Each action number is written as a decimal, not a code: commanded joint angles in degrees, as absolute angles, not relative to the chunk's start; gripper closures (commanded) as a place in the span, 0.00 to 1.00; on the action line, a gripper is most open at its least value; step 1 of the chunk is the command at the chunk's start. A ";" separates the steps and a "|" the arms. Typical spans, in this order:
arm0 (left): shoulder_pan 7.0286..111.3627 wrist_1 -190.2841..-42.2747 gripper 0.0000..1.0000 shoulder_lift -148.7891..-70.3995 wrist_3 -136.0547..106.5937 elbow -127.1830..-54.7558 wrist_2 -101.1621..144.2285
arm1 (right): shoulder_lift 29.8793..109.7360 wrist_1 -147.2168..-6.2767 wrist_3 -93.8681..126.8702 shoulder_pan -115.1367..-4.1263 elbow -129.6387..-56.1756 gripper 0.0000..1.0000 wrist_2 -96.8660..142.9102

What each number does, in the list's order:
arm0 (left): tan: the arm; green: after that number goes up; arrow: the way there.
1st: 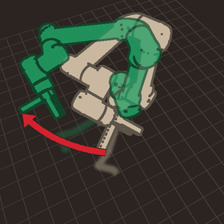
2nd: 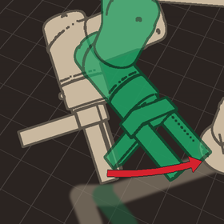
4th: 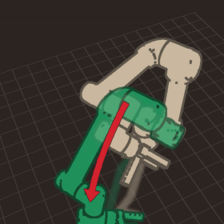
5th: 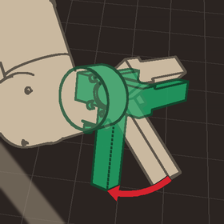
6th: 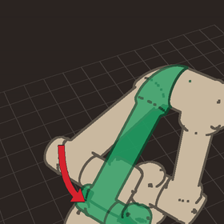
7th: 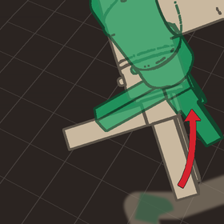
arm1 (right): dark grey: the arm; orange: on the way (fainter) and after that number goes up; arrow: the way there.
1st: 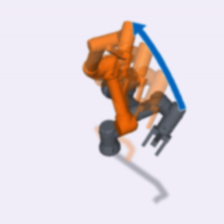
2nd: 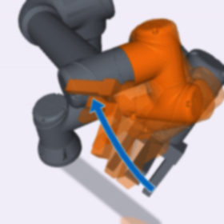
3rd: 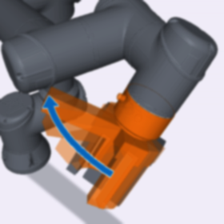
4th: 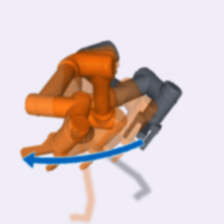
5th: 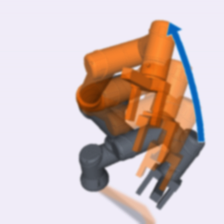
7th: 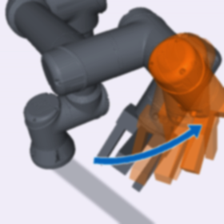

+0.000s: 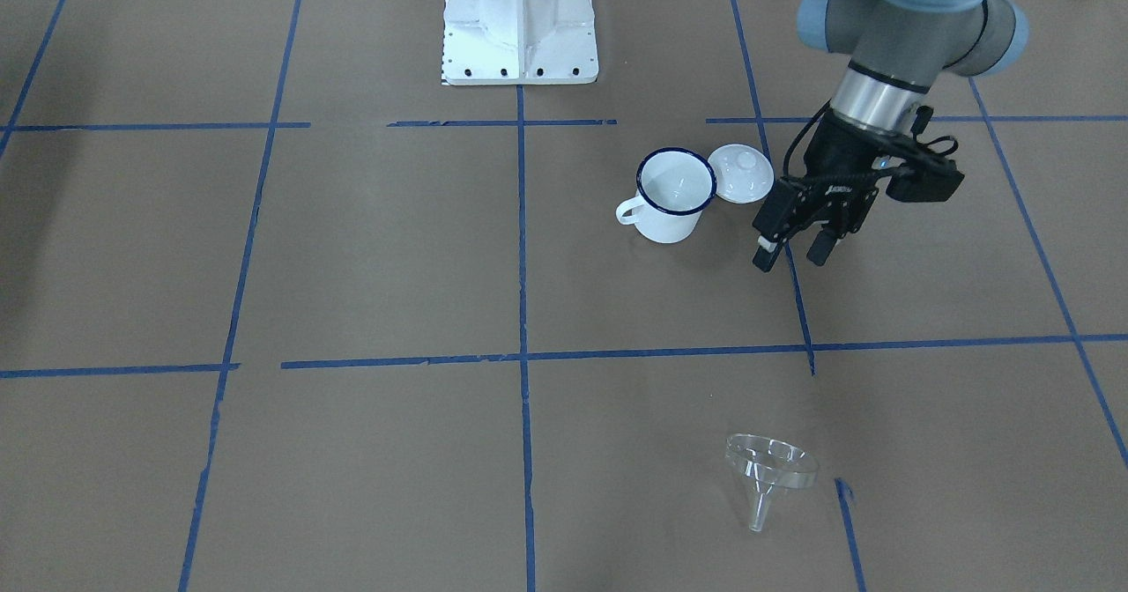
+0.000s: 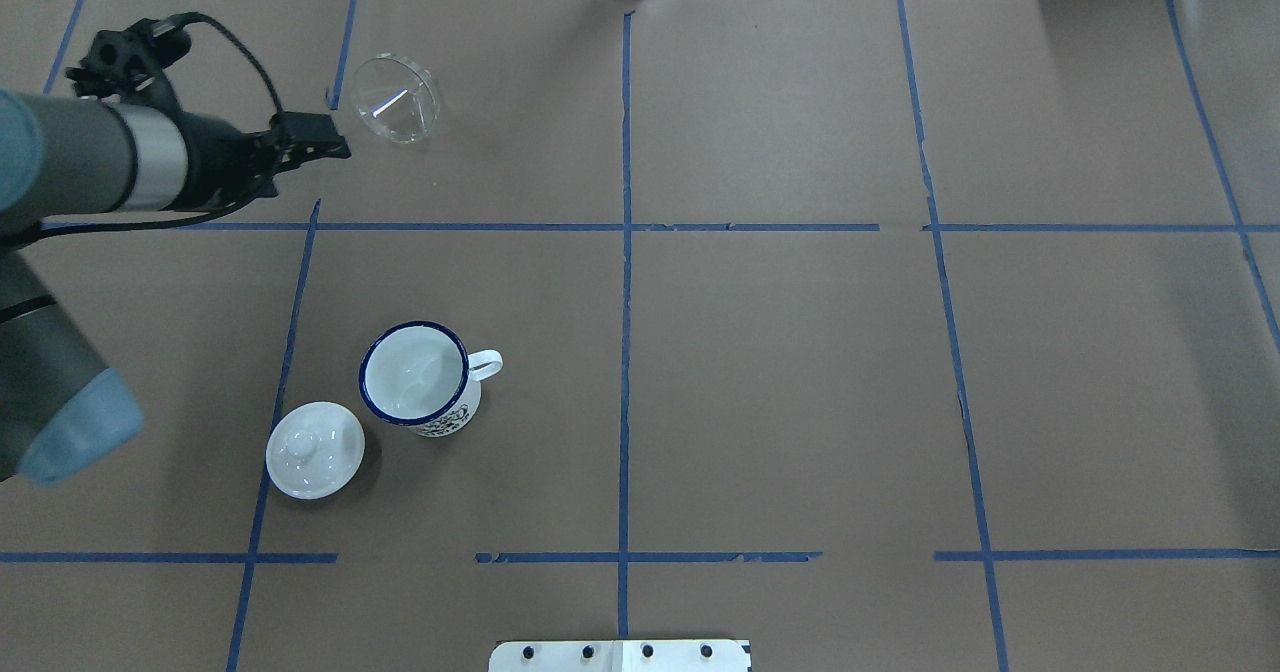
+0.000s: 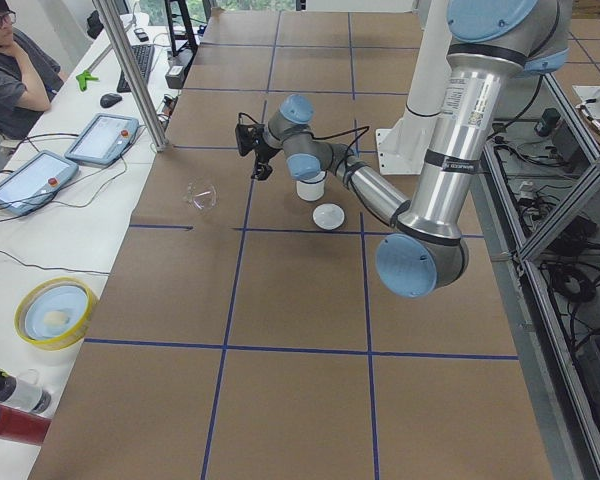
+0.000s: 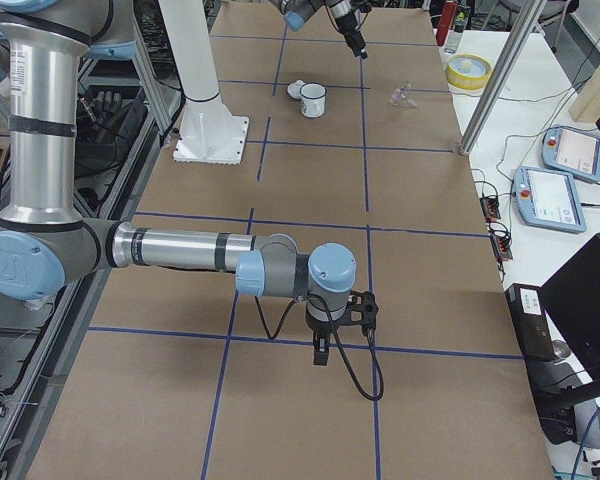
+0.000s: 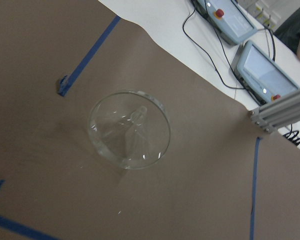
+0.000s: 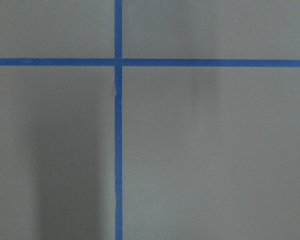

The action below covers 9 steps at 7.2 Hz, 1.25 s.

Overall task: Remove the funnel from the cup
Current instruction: 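Open the left gripper and move it back toward the round white lid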

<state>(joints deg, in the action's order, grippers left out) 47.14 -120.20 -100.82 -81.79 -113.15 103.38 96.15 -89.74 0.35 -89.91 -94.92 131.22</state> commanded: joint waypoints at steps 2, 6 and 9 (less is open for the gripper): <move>43.38 -109.30 0.00 -87.65 -72.17 -126.45 109.86 | 96.15 -89.74 0.35 -89.91 -94.92 0.00 131.22; 31.31 -104.85 0.00 -90.42 -72.77 -119.83 106.09 | 96.15 -89.74 0.35 -89.91 -94.92 0.00 131.22; 29.71 -104.85 0.09 -94.39 -72.16 -115.22 106.00 | 96.15 -89.74 0.35 -89.91 -94.92 0.00 131.22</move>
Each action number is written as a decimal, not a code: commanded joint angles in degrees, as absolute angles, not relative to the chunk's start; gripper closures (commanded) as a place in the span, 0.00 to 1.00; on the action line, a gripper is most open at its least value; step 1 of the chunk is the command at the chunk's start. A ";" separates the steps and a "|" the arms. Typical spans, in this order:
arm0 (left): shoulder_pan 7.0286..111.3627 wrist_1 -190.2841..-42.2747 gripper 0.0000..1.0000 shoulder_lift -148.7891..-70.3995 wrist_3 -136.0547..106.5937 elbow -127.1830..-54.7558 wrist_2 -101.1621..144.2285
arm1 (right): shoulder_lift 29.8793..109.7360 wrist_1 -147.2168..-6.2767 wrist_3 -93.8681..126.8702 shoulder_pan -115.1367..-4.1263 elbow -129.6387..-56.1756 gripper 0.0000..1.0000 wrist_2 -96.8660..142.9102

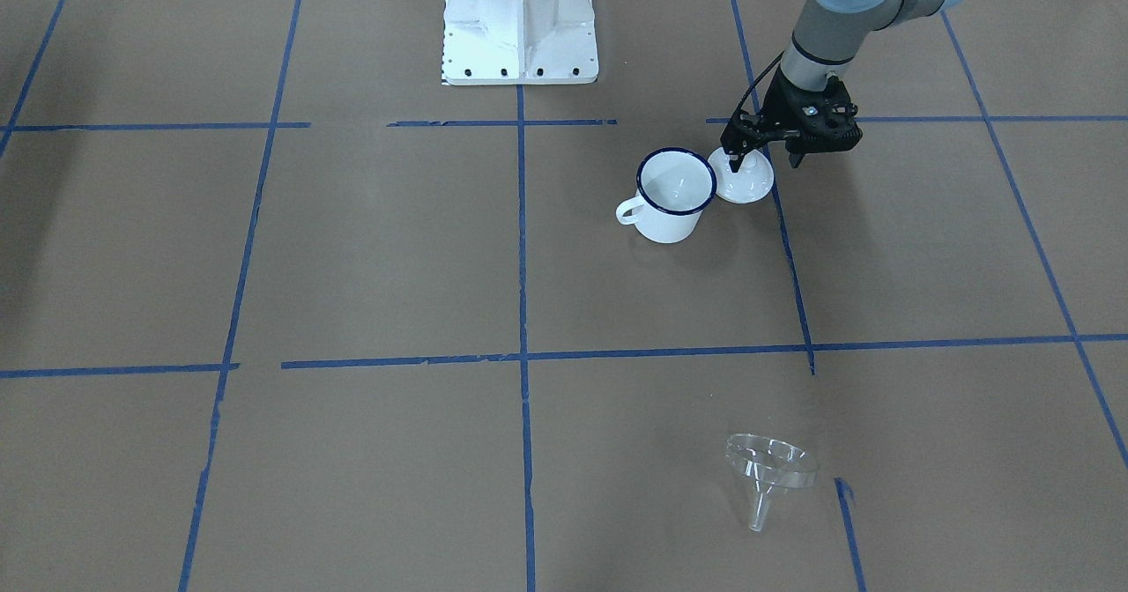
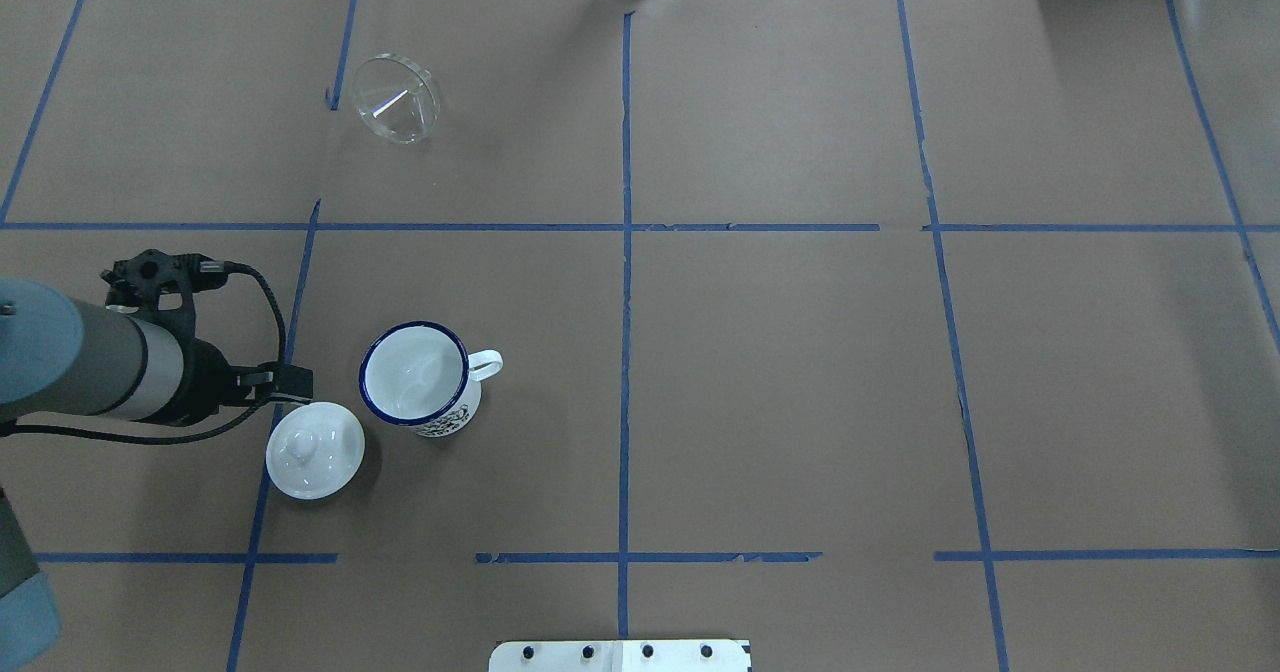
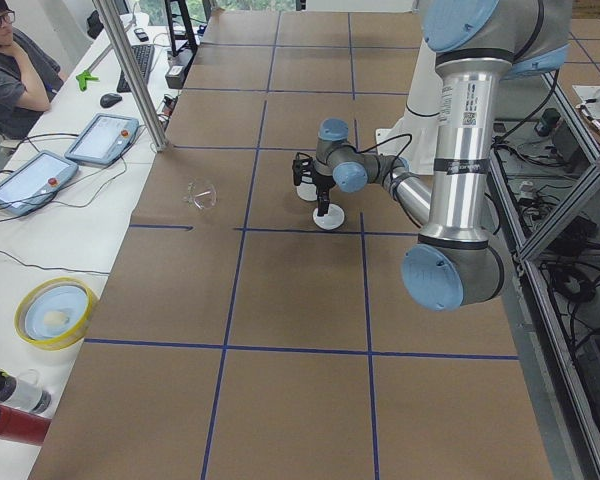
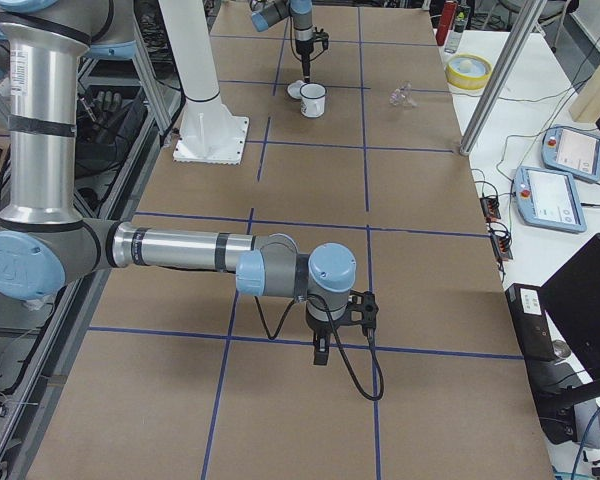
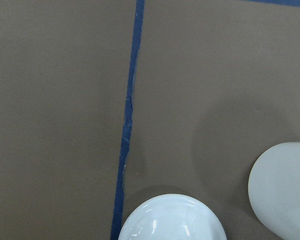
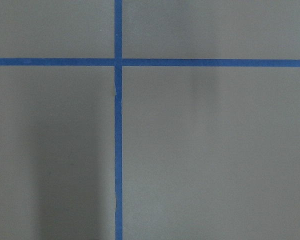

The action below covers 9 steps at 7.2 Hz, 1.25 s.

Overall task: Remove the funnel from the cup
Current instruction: 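Open the left gripper and move it back toward the round white lid, then lower the left gripper and grasp the round white lid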

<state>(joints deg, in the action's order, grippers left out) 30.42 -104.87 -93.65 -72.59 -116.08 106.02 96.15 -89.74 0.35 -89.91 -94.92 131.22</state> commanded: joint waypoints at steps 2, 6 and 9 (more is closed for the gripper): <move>29.27 -104.94 0.12 -94.39 -71.98 -115.22 106.52 | 96.15 -89.74 0.35 -89.91 -94.92 0.00 131.22; 27.16 -105.03 0.19 -93.78 -71.98 -115.22 106.61 | 96.15 -89.74 0.35 -89.91 -94.92 0.00 131.22; 27.33 -104.94 0.33 -93.60 -71.98 -115.05 106.61 | 96.15 -89.74 0.35 -89.91 -94.83 0.00 131.22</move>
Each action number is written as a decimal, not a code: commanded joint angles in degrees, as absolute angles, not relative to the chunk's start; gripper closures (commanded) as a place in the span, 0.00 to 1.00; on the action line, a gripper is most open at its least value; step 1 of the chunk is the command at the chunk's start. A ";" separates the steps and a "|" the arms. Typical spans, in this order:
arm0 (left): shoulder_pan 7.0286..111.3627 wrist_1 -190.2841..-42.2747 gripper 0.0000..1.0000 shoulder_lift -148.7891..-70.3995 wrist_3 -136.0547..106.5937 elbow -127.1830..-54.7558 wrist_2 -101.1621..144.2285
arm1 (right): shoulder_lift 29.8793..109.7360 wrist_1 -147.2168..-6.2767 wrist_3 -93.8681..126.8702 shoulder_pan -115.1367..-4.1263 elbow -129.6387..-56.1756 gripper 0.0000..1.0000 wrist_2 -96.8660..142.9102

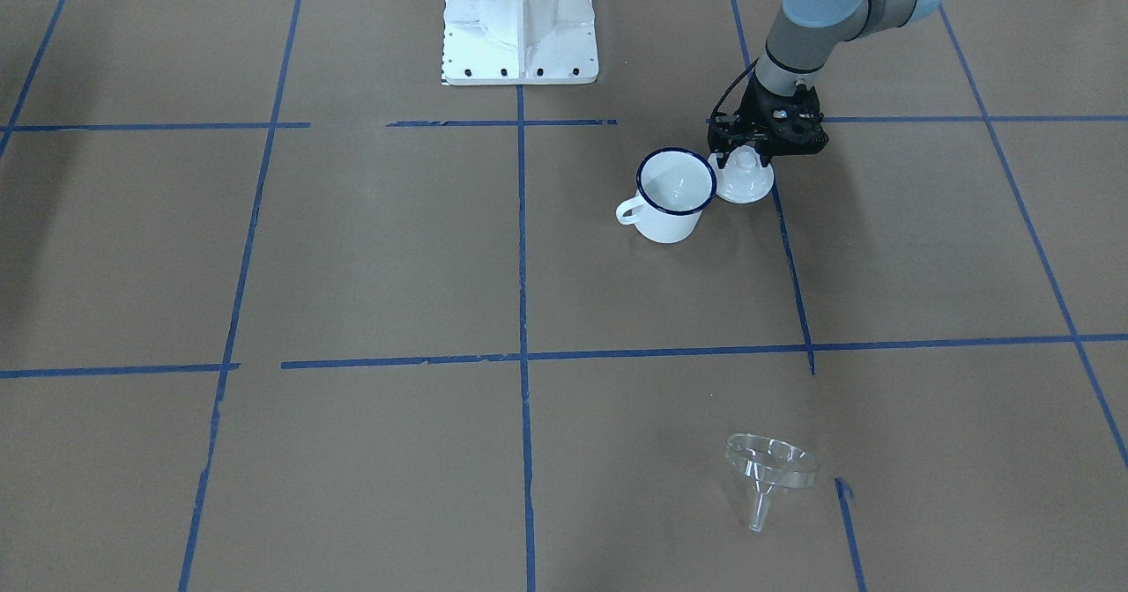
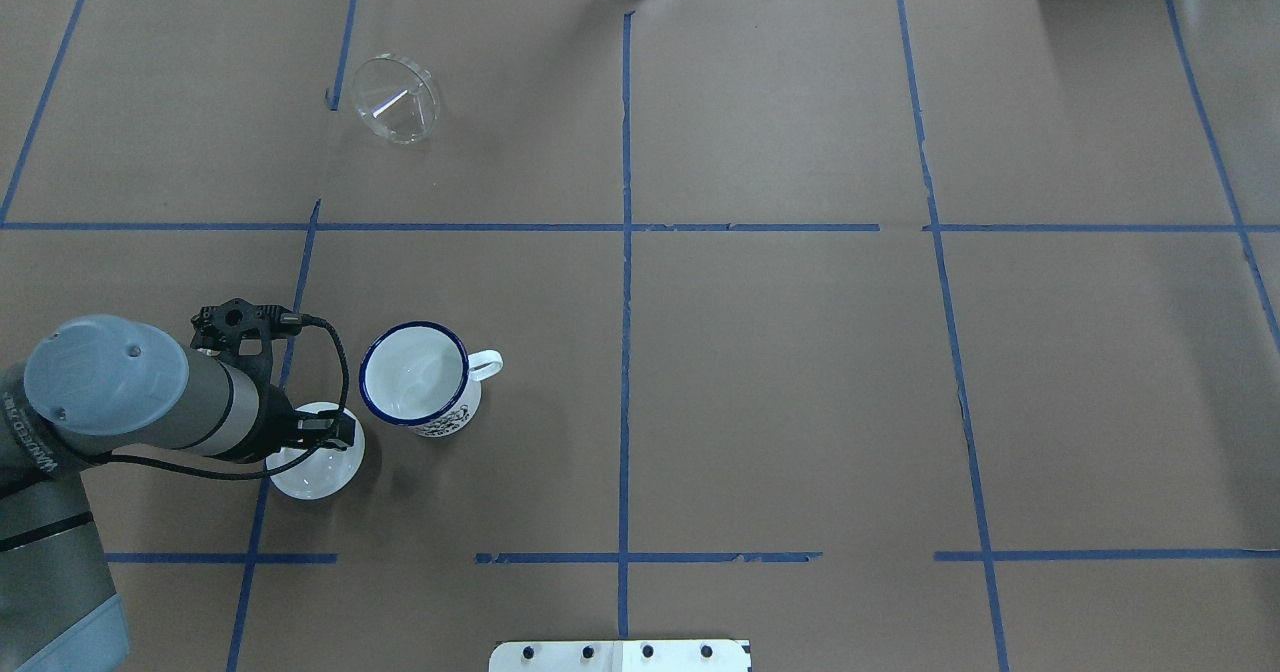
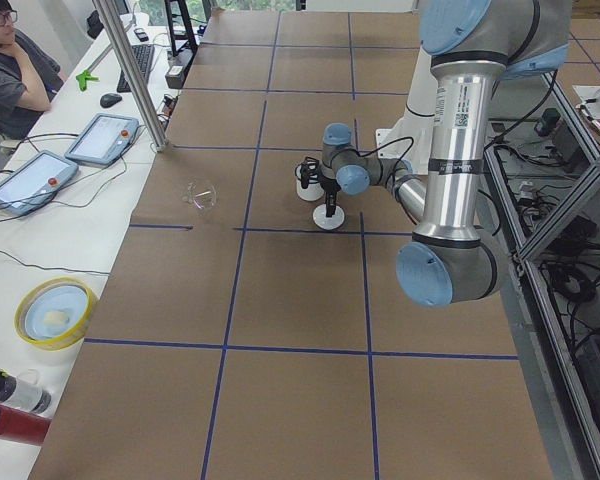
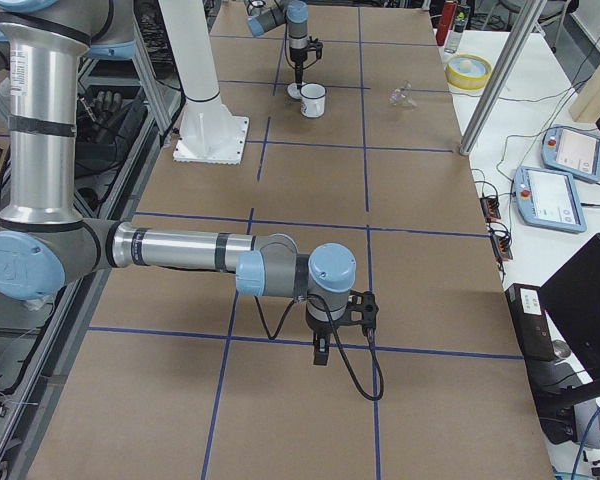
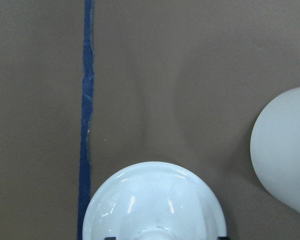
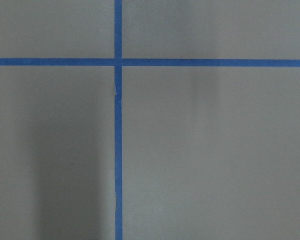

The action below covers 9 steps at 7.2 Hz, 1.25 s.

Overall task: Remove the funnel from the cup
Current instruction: 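Lower the left gripper and grasp the round white lid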

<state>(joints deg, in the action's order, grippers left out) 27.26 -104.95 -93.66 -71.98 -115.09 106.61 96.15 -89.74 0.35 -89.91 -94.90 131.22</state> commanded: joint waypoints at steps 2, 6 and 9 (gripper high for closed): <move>27.33 -104.94 0.33 -93.60 -71.98 -115.05 106.61 | 96.15 -89.74 0.35 -89.91 -94.83 0.00 131.22; 27.42 -104.85 0.82 -93.52 -71.98 -115.40 106.61 | 96.15 -89.74 0.35 -89.91 -94.92 0.00 131.22; 27.86 -104.68 1.00 -92.03 -72.16 -117.23 106.52 | 96.15 -89.74 0.35 -89.91 -94.92 0.00 131.22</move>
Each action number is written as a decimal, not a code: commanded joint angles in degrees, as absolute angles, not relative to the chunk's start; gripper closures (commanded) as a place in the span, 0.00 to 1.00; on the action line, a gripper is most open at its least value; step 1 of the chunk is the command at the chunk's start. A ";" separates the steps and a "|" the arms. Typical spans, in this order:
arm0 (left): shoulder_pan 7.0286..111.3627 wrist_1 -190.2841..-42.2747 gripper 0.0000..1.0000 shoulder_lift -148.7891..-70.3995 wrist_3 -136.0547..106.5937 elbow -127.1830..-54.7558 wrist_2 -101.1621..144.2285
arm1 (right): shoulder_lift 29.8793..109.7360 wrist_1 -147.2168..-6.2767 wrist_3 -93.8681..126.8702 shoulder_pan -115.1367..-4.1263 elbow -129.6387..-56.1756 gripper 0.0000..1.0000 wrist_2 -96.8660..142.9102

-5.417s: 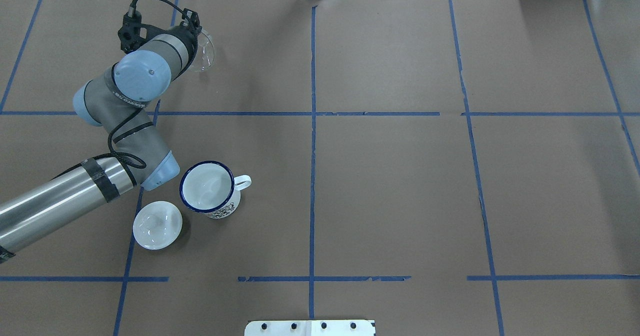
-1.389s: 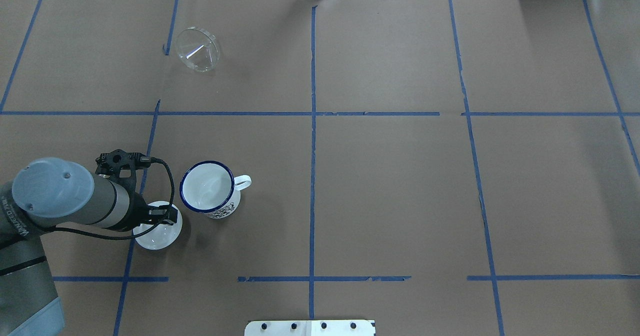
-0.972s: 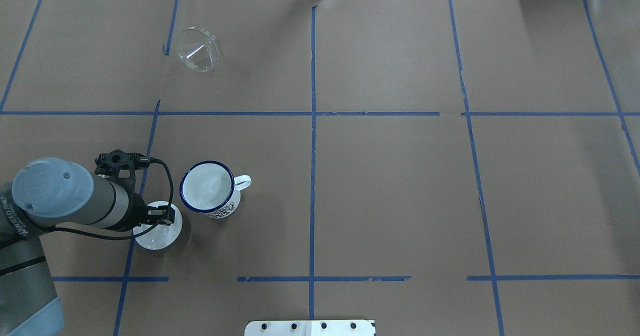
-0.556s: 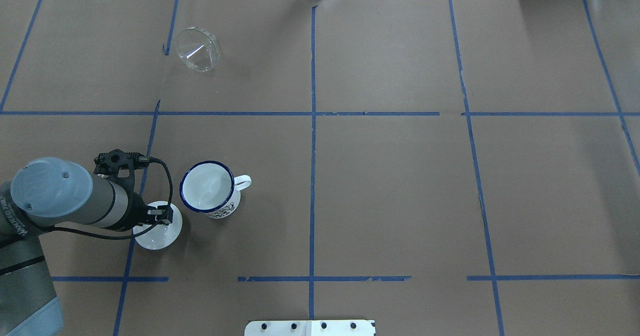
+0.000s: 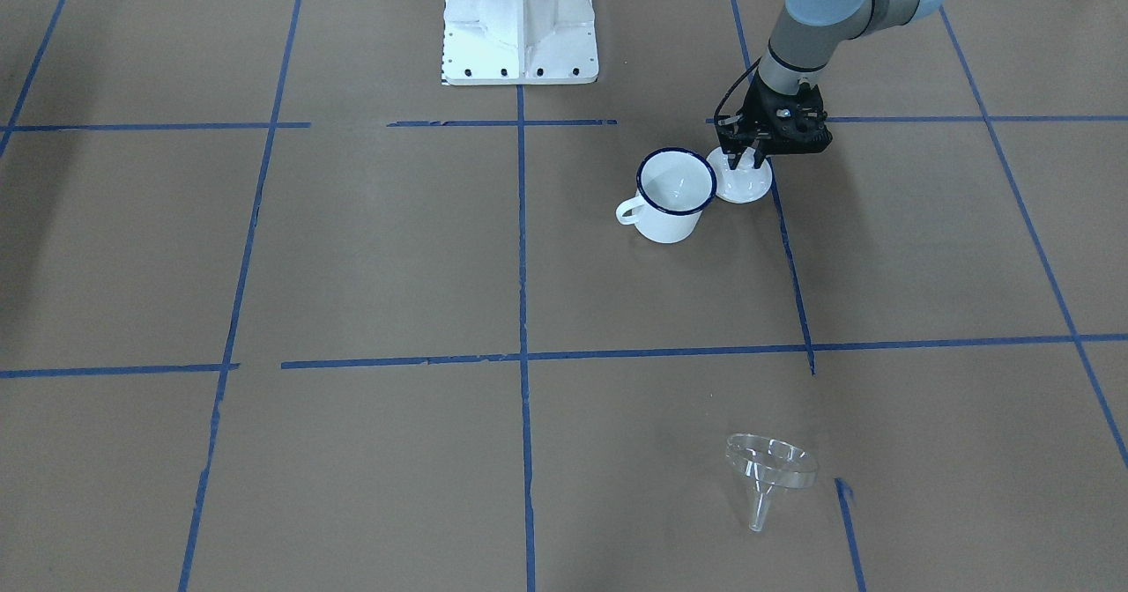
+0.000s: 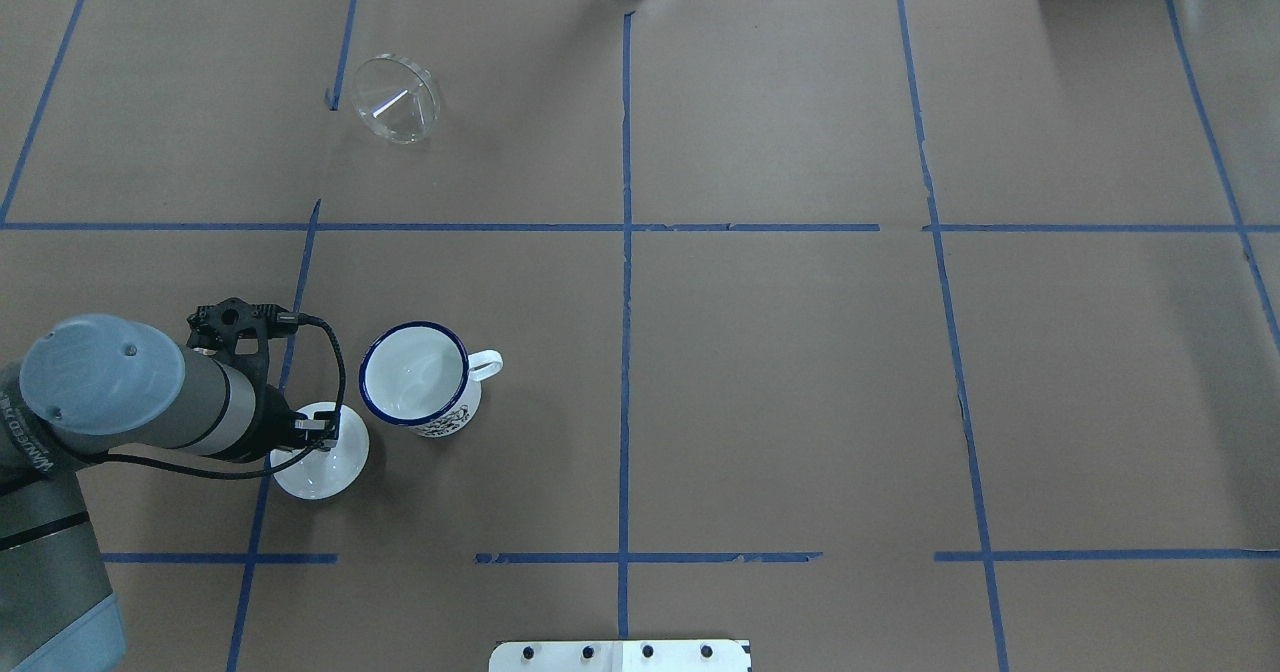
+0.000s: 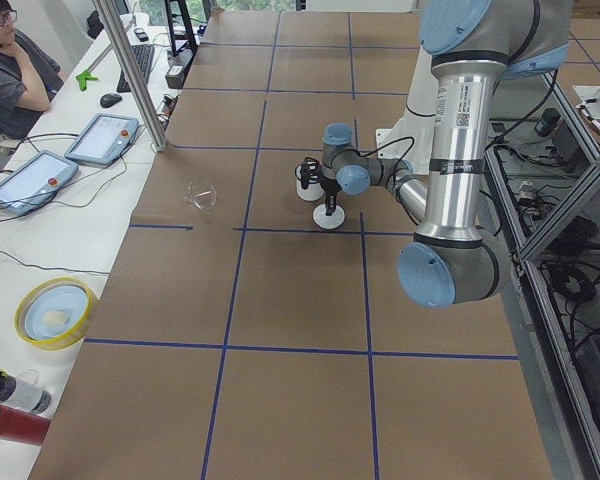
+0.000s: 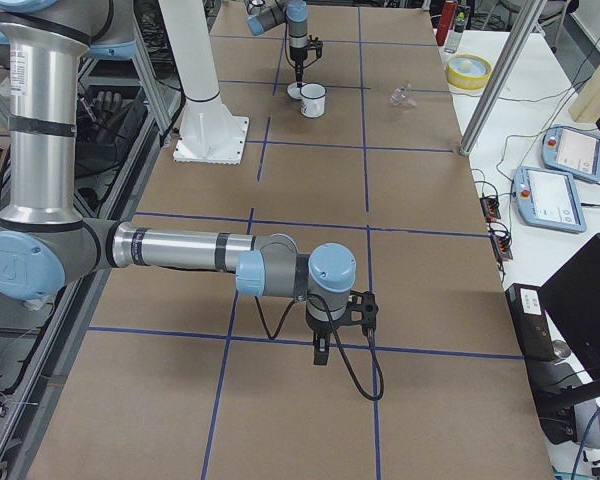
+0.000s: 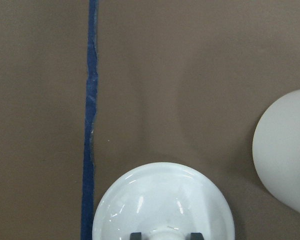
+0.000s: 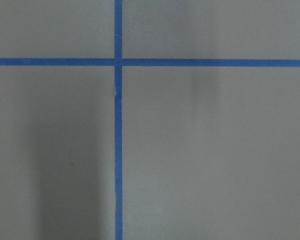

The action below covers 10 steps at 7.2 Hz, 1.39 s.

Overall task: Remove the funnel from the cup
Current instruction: 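Lift the white lid with the left gripper and move it over the mug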

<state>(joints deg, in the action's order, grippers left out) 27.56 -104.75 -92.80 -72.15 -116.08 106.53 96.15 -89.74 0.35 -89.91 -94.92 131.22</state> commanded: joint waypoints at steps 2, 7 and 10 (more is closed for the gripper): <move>30.47 -104.68 1.00 -84.84 -71.98 -127.13 106.70 | 96.15 -89.74 0.35 -89.91 -94.83 0.00 131.22; 35.16 -88.85 1.00 -101.35 -75.50 -128.95 109.95 | 96.15 -89.74 0.35 -89.91 -94.92 0.00 131.22; 34.89 -79.98 1.00 -112.84 -75.59 -121.66 110.04 | 96.15 -89.74 0.35 -89.91 -94.92 0.00 131.22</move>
